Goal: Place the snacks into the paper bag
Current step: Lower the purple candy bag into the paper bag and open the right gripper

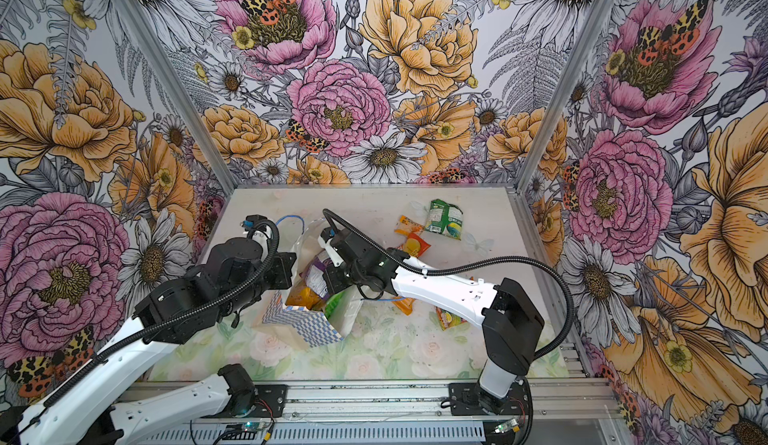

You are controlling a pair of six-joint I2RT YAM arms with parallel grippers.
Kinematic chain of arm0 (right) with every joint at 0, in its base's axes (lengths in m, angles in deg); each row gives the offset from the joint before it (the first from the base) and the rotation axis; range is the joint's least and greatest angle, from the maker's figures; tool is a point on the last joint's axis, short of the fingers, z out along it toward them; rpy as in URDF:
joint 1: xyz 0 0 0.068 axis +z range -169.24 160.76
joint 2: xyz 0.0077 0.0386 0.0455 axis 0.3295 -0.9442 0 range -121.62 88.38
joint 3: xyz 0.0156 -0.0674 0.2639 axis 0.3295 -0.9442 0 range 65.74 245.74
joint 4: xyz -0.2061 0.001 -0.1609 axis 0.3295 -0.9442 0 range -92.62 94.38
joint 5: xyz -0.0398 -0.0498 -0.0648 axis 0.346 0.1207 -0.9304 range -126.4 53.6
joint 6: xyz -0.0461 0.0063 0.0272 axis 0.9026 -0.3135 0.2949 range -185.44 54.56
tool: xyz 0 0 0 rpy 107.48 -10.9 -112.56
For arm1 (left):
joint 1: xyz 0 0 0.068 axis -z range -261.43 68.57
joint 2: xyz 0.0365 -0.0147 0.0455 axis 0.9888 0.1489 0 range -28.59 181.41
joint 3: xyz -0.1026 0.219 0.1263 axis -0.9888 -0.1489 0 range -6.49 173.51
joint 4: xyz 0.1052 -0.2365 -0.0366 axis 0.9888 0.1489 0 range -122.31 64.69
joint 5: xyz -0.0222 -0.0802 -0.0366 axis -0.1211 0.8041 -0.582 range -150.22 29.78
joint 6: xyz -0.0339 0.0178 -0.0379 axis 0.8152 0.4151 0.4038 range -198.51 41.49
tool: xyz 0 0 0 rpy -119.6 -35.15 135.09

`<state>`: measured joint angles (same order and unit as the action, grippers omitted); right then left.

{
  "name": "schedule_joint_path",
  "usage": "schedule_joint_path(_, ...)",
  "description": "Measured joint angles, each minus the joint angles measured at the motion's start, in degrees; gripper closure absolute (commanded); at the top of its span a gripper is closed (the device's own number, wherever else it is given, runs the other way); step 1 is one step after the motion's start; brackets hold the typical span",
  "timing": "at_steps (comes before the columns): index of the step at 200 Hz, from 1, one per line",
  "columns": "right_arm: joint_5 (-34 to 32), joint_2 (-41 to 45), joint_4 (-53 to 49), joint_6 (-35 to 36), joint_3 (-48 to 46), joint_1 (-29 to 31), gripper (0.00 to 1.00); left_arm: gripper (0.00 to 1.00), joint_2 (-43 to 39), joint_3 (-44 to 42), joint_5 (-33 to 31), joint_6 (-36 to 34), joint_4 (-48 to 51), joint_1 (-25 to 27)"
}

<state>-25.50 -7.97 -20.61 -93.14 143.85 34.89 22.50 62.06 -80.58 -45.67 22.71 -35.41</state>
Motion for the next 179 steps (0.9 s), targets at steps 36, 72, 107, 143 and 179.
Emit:
schedule_joint_path(36,0.2,-1.4,0.5,-1.0,0.0,-1.9,1.0,1.0,-0.4,0.0,0.0,0.0,0.0,0.0)
schedule_joint_path(72,-0.4,-3.9,-0.1,-2.7,0.7,-2.9,0.96,1.0,-0.7,0.0,0.0,-0.2,0.0,0.0)
schedule_joint_path(107,-1.4,-5.7,-1.6,-3.3,2.7,-2.5,0.83,1.0,-0.5,0.0,0.0,-0.5,0.1,0.0)
schedule_joint_path(143,-3.6,-5.7,-2.9,-3.6,2.8,-2.4,0.61,1.0,0.1,0.4,0.0,-1.2,0.0,0.0)
schedule_joint_path(179,-4.9,-4.9,-4.0,-3.3,2.8,-2.3,0.52,1.0,0.4,0.7,0.0,-1.3,0.2,0.0)
